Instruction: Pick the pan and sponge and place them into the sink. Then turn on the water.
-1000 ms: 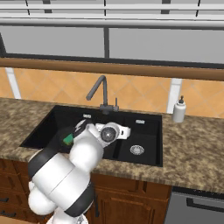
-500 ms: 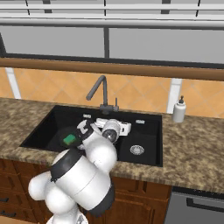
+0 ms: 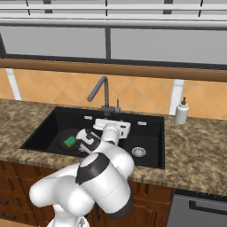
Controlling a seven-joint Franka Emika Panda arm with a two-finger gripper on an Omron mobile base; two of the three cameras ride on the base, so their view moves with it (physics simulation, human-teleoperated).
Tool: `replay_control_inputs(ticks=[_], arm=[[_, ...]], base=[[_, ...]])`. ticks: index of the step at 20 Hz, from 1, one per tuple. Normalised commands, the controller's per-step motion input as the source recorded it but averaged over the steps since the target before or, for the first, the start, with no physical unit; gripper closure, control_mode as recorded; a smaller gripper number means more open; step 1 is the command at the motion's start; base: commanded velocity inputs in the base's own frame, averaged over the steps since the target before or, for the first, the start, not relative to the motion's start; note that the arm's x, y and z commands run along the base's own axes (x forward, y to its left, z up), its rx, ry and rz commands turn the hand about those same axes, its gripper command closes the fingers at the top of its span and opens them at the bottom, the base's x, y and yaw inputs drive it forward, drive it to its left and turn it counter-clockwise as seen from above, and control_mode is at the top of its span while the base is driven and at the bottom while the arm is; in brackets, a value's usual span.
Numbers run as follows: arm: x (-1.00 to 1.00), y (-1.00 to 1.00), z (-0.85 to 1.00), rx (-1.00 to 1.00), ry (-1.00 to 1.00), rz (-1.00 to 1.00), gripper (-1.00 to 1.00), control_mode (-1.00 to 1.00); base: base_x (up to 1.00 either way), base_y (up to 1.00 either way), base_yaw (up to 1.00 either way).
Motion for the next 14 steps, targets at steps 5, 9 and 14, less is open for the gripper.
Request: replay_control_inputs(ticks=[5,9,14], arm=[[0.07,0.06,0.37,0.01,0.00,0.00,-1.00,-1.00],[0.27,0.25,0.23,0.00,0.00,0.00,-1.00,-1.00],[0.23,0.26,0.05,0.00,0.00,0.00,-1.00,-1.00]], base=[[0.00,0.00,0.00],[0.00,0.00,0.00],[0.00,0.00,0.00]])
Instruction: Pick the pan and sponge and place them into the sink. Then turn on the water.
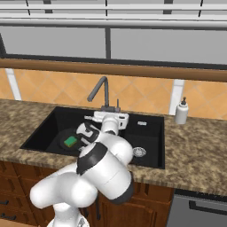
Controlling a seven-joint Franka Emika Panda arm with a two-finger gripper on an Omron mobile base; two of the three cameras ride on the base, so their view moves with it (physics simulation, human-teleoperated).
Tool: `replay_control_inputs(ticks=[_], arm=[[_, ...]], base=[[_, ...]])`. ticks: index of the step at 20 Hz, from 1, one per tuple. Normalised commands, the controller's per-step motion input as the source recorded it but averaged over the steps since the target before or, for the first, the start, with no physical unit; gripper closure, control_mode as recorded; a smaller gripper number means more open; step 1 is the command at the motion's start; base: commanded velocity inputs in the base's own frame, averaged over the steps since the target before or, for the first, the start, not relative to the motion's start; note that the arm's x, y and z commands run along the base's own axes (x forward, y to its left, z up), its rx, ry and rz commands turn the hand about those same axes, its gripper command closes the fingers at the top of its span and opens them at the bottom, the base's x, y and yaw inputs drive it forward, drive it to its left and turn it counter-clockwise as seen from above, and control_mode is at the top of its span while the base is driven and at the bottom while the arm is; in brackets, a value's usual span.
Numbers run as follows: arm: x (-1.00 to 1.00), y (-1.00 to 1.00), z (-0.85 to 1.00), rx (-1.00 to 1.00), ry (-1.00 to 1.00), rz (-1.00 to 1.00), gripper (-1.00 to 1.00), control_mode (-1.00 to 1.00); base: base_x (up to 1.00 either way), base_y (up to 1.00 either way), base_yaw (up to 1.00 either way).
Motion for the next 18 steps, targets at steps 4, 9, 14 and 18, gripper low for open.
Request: replay_control_inputs(ticks=[4,9,14,18], arm=[[0.11,0.02,-0.04,0.00,0.00,0.00,-1.00,-1.00],[0.17,0.00,-0.09,0.00,0.00,0.00,-1.00,-1.00],[0.37,0.00,0.00,0.00,0.00,0.00,-1.00,-1.00],[0.36,0.00,-0.07,0.00,0.00,0.00,-1.00,-1.00]], base=[[0.00,0.00,0.00],[0.00,0.00,0.00],[0.00,0.00,0.00],[0.00,0.00,0.00]])
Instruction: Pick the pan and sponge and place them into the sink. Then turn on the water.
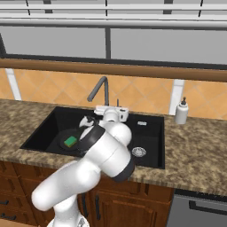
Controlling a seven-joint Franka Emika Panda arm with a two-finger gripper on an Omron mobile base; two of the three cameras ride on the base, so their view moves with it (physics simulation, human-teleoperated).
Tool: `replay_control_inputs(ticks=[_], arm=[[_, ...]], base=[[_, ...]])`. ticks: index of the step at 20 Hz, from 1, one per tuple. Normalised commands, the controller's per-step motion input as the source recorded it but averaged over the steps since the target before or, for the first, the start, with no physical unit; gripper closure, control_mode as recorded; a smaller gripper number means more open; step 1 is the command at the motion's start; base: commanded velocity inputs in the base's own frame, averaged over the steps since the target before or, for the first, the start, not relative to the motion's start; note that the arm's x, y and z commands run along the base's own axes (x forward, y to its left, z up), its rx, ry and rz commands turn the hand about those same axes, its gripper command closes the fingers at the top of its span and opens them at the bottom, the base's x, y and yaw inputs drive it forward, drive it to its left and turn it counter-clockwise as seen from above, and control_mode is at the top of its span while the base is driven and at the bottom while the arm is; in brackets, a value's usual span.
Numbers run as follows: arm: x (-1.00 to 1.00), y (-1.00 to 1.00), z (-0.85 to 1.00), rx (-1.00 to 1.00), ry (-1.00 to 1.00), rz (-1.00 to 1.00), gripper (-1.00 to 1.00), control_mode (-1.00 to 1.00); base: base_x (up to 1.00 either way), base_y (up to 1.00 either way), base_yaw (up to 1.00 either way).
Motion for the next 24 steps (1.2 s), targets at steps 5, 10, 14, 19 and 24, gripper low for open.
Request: replay_control_inputs(ticks=[5,10,14,19,24], arm=[[0.20,0.00,-0.31,0.00,0.00,0.00,-1.00,-1.00],[0.20,-0.03,-0.29,0.00,-0.02,0.00,-1.00,-1.00],[0.19,-0.06,-0.08,0.00,-0.05,0.00,-1.00,-1.00],[0.20,0.00,-0.12,0.00,-0.03,0.00,-1.00,-1.00],[0.17,0.00,-0.17,0.00,-0.01,0.00,-1.00,-1.00]], base=[[0.00,0.00,0.00],[0.00,0.00,0.00],[0.00,0.00,0.00],[0.00,0.00,0.00],[0.00,0.00,0.00]])
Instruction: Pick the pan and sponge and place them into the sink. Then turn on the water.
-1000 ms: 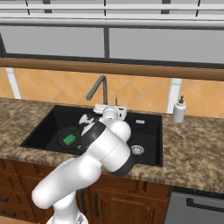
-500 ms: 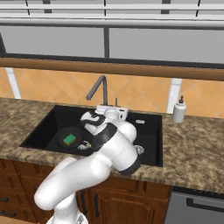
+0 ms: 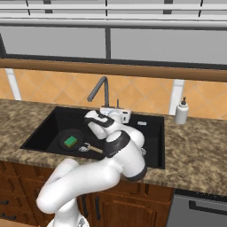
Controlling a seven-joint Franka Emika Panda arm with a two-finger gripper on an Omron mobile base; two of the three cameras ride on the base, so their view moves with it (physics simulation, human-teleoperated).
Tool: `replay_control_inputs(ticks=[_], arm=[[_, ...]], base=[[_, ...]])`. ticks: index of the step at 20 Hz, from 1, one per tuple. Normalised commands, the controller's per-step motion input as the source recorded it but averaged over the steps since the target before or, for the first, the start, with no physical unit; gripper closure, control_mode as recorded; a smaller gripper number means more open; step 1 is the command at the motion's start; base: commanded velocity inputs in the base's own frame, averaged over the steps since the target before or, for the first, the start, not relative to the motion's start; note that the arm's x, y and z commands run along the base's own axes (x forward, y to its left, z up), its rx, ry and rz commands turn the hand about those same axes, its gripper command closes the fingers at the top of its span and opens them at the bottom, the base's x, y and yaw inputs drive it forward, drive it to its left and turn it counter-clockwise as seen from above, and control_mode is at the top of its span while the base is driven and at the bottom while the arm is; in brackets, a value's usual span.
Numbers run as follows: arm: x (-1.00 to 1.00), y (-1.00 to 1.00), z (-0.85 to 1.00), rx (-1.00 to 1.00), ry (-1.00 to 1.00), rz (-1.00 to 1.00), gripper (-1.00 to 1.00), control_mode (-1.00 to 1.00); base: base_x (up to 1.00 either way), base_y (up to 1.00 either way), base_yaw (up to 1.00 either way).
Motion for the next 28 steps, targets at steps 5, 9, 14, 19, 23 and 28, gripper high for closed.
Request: replay_control_inputs(ticks=[5,9,14,19,23,28], arm=[[0.15,0.00,-0.15,0.00,0.00,0.00,-1.00,-1.00],[0.08,0.00,-0.04,0.00,0.00,-0.01,-1.00,-1.00],[0.13,0.00,0.00,0.00,0.00,-0.04,-1.00,-1.00],[0.20,0.00,0.00,0.00,0.00,-0.01,-1.00,-1.00],[0.23,0.00,0.00,0.00,0.00,0.00,-1.00,-1.00],[0.22,0.00,0.00,0.00,0.00,0.00,-1.00,-1.00]], base=[[0.00,0.00,0.00],[0.00,0.00,0.00],[0.00,0.00,0.00],[0.00,0.00,0.00],[0.00,0.00,0.00],[0.00,0.00,0.00]])
